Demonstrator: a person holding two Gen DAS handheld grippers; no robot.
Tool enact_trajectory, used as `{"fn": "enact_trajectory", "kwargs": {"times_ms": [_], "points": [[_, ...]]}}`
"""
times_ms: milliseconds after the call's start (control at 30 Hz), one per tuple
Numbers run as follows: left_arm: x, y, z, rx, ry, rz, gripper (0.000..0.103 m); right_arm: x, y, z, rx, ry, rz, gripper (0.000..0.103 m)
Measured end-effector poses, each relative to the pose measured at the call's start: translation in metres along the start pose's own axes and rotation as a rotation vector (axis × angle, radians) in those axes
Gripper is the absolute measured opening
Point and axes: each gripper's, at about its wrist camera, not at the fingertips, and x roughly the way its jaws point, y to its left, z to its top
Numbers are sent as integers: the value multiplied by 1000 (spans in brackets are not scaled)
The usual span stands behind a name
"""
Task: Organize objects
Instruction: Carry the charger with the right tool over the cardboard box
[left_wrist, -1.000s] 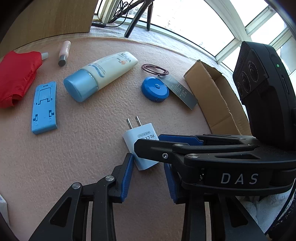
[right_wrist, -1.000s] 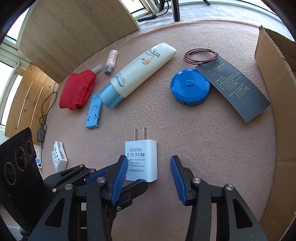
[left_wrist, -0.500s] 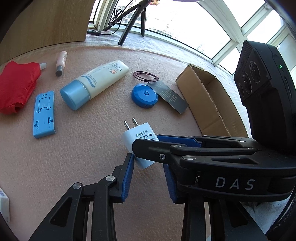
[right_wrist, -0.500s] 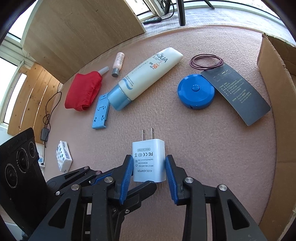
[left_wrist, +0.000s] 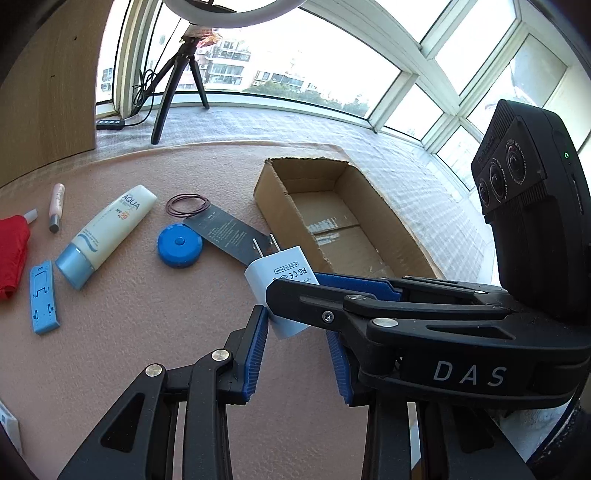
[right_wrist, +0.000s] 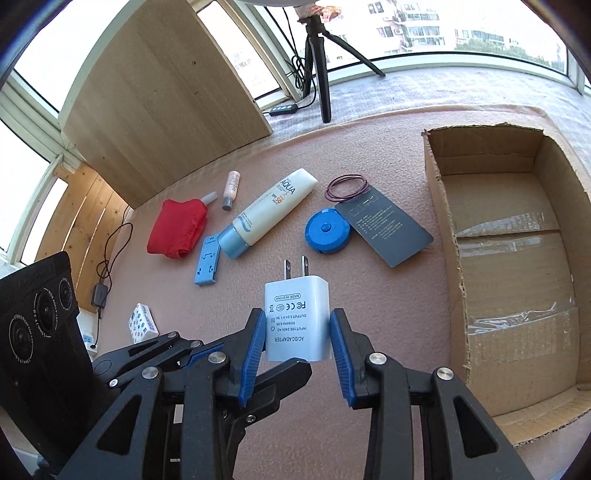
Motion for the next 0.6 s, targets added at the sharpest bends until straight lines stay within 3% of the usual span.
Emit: {"fn": "enact_trajectory", "kwargs": {"times_ms": [333,600], "points": [[43,-73,17,89,23,-75,35,-56,-63,-4,91,-97,-68,33],[93,-109,17,117,91,-106,35,-68,-115,-10,154,-110,-125,33]]}}
